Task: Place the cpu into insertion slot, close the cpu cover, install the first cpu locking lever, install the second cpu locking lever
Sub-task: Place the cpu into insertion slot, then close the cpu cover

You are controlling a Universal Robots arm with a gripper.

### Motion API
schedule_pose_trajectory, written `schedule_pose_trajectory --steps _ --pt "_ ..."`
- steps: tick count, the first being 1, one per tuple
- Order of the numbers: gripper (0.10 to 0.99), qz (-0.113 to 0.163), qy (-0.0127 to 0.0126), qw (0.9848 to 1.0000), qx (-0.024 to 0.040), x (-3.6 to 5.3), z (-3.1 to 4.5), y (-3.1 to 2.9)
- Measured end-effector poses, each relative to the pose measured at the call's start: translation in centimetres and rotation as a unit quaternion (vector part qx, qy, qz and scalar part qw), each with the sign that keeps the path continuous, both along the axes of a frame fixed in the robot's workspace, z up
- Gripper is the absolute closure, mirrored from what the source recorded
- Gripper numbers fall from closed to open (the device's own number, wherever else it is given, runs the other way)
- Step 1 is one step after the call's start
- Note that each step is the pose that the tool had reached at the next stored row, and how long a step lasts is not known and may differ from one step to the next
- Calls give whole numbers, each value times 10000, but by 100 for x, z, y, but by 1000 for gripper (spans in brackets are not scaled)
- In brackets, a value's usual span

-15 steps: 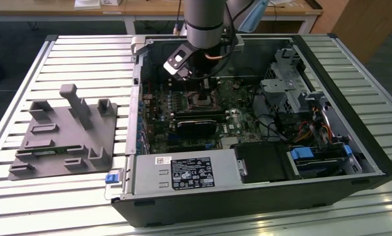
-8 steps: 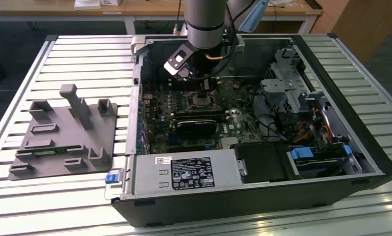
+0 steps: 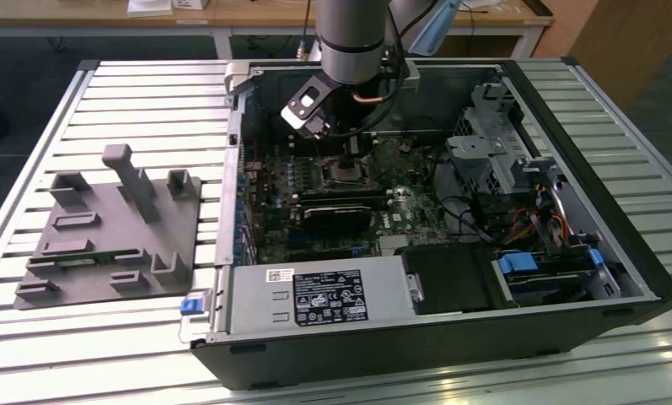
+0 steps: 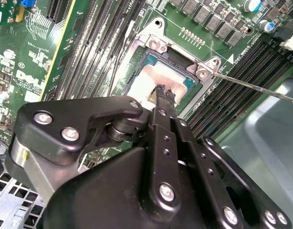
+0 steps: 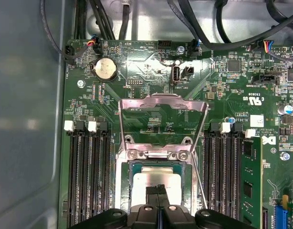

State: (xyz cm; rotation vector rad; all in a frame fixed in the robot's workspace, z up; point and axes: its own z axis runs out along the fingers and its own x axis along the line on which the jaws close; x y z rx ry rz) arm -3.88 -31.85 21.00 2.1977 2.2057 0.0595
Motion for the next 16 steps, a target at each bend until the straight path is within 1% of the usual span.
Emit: schedule_pose_trajectory --steps 7,16 --pt "980 0 2 10000 -2 0 11 -1" --pt "980 0 1 10000 -1 0 110 0"
